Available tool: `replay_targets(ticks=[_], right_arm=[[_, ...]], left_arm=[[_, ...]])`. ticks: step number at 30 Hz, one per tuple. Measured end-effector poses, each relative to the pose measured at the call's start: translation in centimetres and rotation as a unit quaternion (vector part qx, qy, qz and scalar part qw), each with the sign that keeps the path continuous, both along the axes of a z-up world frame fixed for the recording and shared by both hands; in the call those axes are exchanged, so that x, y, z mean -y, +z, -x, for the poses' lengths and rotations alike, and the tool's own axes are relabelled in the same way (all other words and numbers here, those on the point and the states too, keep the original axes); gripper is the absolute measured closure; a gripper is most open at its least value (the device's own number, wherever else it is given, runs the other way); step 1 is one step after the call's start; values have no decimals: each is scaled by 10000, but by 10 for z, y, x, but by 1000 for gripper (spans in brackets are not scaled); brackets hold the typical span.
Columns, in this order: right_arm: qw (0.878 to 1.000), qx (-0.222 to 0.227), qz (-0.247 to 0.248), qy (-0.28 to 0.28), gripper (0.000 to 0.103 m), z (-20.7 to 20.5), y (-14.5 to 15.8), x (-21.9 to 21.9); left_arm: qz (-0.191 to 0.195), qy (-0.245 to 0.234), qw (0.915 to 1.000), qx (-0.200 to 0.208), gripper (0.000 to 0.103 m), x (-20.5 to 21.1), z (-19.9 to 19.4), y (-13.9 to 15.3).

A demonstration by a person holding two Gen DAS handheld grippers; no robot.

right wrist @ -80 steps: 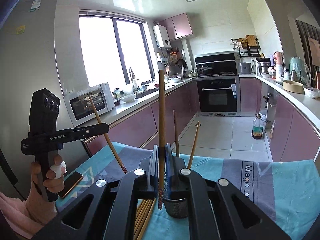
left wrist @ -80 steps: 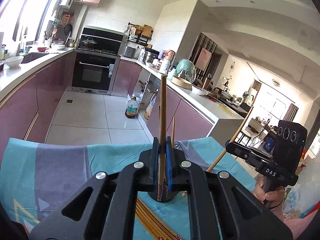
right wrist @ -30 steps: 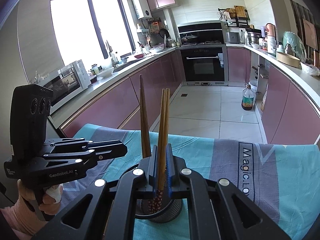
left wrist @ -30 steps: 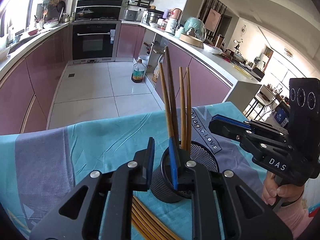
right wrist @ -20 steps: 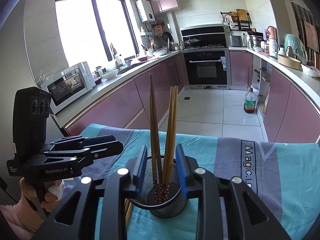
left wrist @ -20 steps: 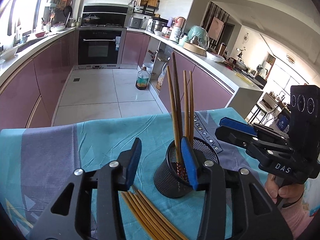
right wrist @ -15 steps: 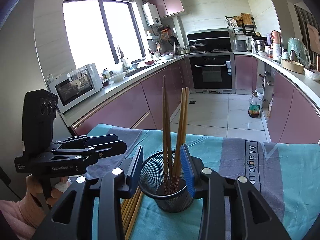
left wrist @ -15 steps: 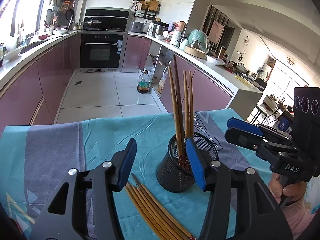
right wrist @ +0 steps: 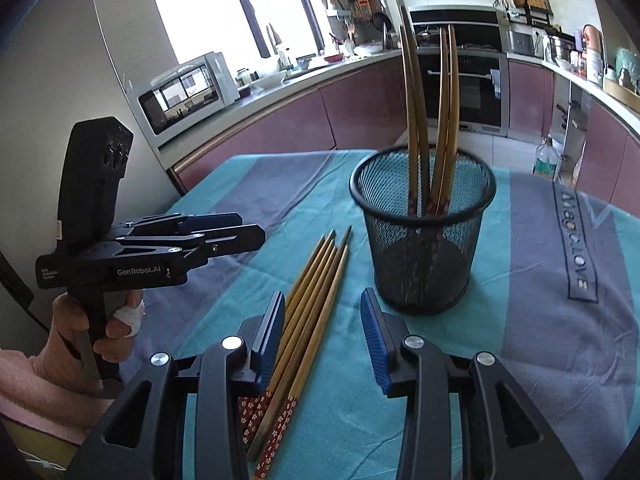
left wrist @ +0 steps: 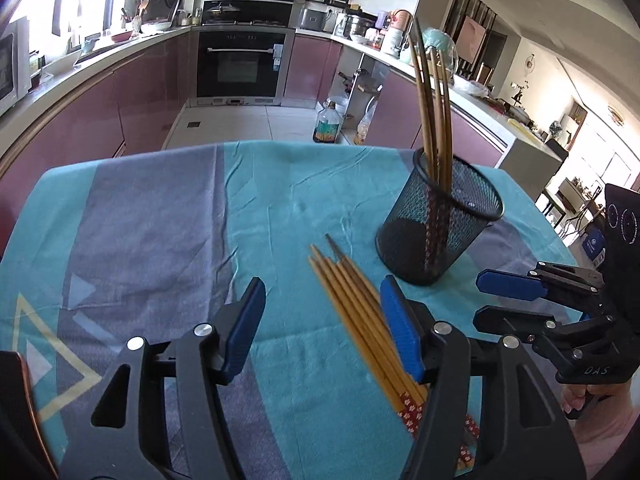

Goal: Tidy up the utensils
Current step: 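Open both grippers to release the chopsticks in the cup and withdraw, then lower the left gripper onto a chopstick in the pile while the right gripper approaches another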

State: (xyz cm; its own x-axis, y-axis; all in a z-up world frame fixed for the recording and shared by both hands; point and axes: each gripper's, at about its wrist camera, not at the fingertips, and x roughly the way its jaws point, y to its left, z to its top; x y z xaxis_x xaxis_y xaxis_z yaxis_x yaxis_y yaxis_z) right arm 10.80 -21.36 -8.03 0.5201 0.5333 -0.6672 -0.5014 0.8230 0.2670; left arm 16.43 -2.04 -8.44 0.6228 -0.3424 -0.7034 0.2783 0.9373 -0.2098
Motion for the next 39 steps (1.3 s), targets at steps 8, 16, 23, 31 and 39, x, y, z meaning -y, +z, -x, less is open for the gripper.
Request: replay_targets(ticks=[8,16,23,31,39], right_arm=[[9988,-471,-22,98,66,4,-27,-12],[9970,-750,-139,141,70,12,-42,-16],[9955,-852,-254,332,73,25,-47,-25],[9968,-763,-184,149,75,20,-44,-19],[9979,-640,46,-2,79,8,-47,-29]], left_arm=[[-75,-154,9994,-314,44,4,21,-32],[-233,-344,9983,-405,44,19,27,-38],[-366,-375,9977,-423,44,19,29,-41],[-479,-421,9970,-428,45,20,30,-44],[-628,-489,9961,-378,45,26,28,-46]])
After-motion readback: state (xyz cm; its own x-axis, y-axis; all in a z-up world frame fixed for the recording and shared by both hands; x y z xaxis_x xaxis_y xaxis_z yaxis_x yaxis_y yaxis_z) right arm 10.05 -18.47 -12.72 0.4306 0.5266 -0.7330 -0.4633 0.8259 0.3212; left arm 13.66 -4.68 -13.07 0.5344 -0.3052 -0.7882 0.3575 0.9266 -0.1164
